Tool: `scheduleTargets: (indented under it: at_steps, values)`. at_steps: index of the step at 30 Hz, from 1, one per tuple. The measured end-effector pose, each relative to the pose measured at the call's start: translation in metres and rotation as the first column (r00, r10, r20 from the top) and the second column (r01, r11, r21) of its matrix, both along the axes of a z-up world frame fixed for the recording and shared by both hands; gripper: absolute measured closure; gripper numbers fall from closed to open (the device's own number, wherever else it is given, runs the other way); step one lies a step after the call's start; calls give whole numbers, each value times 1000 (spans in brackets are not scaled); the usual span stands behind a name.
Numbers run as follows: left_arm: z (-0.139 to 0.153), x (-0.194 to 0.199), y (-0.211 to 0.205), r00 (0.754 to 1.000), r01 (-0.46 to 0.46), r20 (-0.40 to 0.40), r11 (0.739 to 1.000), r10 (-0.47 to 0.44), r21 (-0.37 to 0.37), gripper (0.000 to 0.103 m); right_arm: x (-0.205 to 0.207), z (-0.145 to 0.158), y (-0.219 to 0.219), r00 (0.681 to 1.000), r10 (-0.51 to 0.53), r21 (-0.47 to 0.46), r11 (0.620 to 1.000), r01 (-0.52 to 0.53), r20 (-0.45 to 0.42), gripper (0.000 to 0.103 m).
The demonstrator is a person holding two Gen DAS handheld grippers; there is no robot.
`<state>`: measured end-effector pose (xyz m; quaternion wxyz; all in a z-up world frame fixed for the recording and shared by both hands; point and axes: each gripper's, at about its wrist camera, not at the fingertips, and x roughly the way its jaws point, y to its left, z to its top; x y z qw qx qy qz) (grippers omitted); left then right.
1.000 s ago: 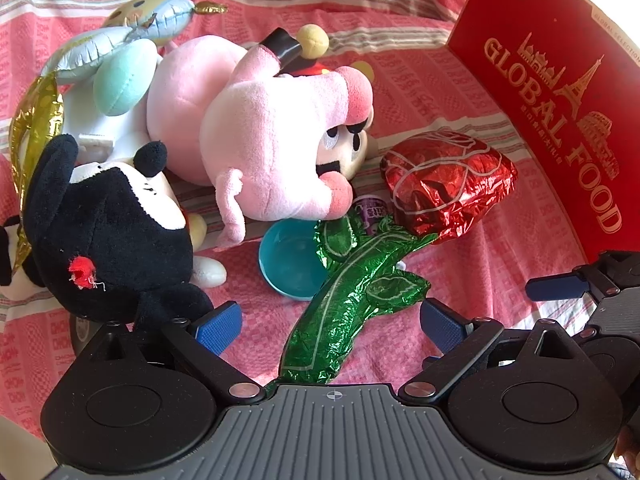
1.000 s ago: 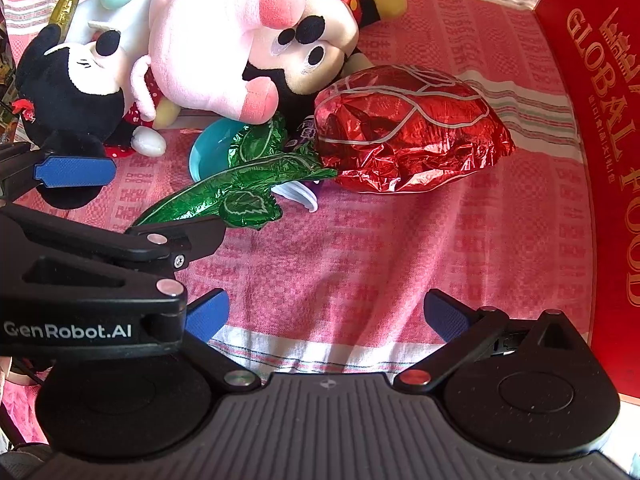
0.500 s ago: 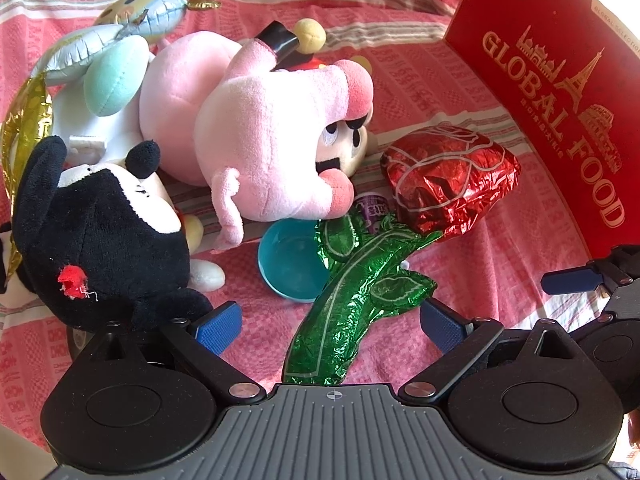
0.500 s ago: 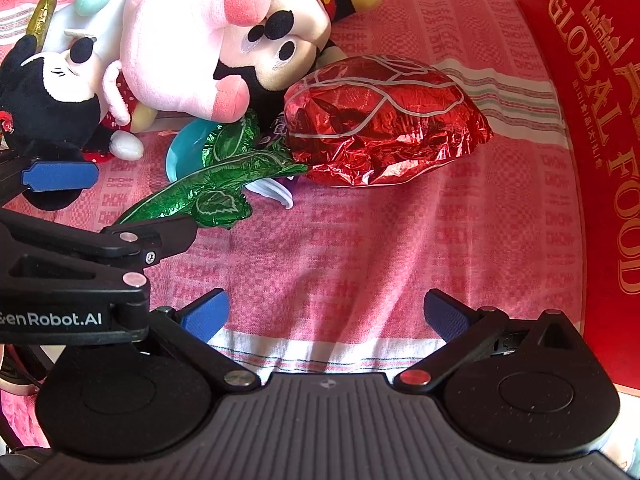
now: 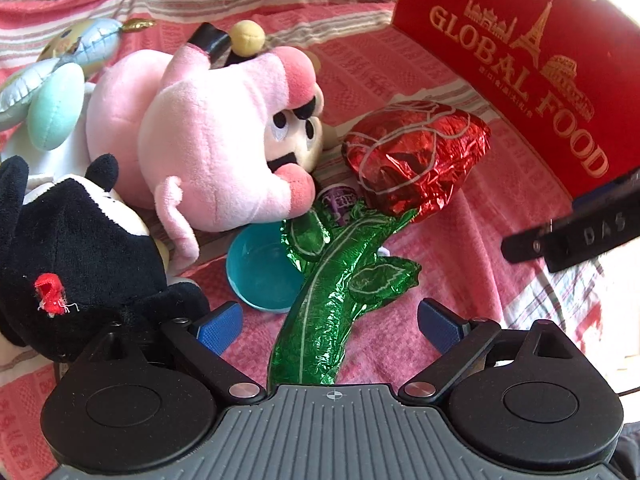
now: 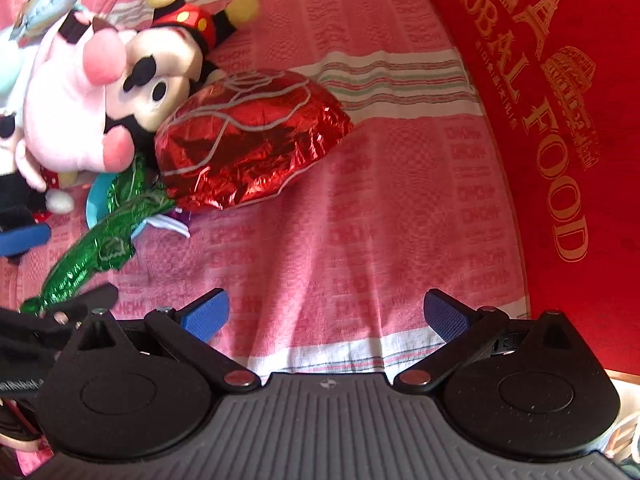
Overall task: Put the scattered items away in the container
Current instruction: 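Move the left tool to the green stem of the red rose balloon, then close the left tool on the green stem while the right tool grips it too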
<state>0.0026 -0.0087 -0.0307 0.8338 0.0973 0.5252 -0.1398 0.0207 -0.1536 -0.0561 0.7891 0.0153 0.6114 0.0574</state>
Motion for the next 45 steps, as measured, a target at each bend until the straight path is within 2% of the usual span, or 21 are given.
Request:
scheduleTargets:
  at_steps: [4, 7, 10, 14, 17, 19, 20, 21, 22, 23, 25, 26, 30, 34, 40, 45]
  values:
    - [-14, -2, -4, 999, 41, -7, 998, -41, 47, 26, 7, 4, 16, 999, 29, 33, 999, -30, 20, 0]
    - [-21, 0, 2, 999, 38, -36, 999, -36, 37, 34, 12, 2, 36, 997, 76, 67, 995, -77, 16, 0]
    - [-30, 3, 12, 997, 14, -80, 1000, -13, 17, 40, 21, -2, 47, 997, 82, 136, 987, -82, 6, 0]
    - [-38, 6, 25, 993, -18, -120, 1000, 18, -1, 41, 37, -15, 54, 999, 34, 251, 968, -24, -38, 0]
    - [-38, 8, 28, 992, -20, -122, 999, 16, -33, 42, 47, -23, 57, 998, -8, 280, 960, 25, -64, 4]
    - [-36, 9, 29, 993, -20, -114, 999, 15, -46, 42, 52, -26, 59, 998, -21, 276, 960, 38, -63, 12]
    - [-35, 10, 28, 993, -19, -115, 998, 13, -53, 46, 54, -27, 60, 998, -25, 271, 962, 40, -59, 16]
    - [-35, 12, 28, 993, -20, -121, 998, 14, -56, 50, 55, -27, 60, 998, -24, 271, 962, 38, -54, 25]
    - [-35, 13, 28, 992, -20, -129, 998, 12, -63, 61, 55, -27, 60, 999, -20, 273, 961, 33, -49, 35]
    - [-34, 13, 28, 991, -21, -137, 997, 11, -72, 73, 55, -26, 60, 999, -15, 278, 960, 26, -41, 39]
    - [-29, 14, 30, 989, -29, -148, 995, 14, -101, 82, 53, -22, 58, 1000, -7, 290, 957, 11, -14, 52]
    - [-27, 14, 31, 989, -28, -148, 993, 10, -116, 86, 52, -20, 58, 1000, 1, 291, 957, 0, -2, 55]
    - [-18, 14, 30, 989, -10, -147, 986, -14, -166, 91, 47, -13, 54, 1000, 2, 297, 955, -8, 23, 58]
    - [-15, 10, 26, 990, 2, -141, 986, -26, -166, 101, 46, -13, 51, 1000, -15, 304, 953, 6, 27, 60]
    - [-8, 13, 26, 994, 8, -109, 989, -24, -148, 102, 43, -8, 50, 997, -15, 313, 950, -8, 70, 75]
    - [7, 10, 29, 997, 11, -73, 985, -24, -173, 102, 40, 4, 48, 994, -19, 321, 947, -16, 106, 82]
